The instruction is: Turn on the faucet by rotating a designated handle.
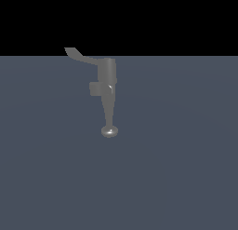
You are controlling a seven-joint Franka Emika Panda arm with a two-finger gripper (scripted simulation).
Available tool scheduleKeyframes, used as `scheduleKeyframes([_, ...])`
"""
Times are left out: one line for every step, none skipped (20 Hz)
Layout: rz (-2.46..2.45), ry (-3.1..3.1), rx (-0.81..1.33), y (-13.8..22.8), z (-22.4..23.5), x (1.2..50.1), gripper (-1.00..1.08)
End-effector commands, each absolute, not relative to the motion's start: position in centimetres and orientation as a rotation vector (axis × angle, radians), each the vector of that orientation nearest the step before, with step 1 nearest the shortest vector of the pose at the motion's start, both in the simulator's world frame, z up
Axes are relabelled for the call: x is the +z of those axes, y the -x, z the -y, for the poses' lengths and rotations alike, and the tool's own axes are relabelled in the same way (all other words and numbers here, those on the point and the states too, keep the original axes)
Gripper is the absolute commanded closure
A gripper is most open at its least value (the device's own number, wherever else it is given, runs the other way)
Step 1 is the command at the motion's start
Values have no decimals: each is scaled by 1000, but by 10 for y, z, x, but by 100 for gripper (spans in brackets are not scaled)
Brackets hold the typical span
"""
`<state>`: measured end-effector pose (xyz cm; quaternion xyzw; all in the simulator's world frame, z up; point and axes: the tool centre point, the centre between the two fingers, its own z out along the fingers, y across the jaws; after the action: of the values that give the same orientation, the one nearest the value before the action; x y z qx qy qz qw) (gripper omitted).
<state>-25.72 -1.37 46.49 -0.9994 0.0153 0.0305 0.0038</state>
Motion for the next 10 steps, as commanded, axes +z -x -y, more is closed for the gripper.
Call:
scheduleKeyframes([-48, 3132, 96, 257, 14, 465, 108])
scheduleKeyframes([-46, 3132, 95, 257, 13, 465, 108])
scheduleKeyframes([-41, 3133, 94, 256, 12, 465, 108])
scheduleKeyframes([-32, 3135, 91, 255, 10, 466, 108])
scheduleKeyframes([-19, 3137, 88, 254, 8, 467, 108])
scheduleKeyframes([-1, 3139, 83, 253, 5, 468, 108])
scheduleKeyframes([16, 3141, 79, 251, 1, 470, 108])
scheduleKeyframes([31, 3144, 75, 250, -1, 471, 108])
scheduleKeyframes([43, 3145, 73, 250, -3, 471, 108])
scheduleKeyframes([52, 3147, 71, 250, -4, 472, 108])
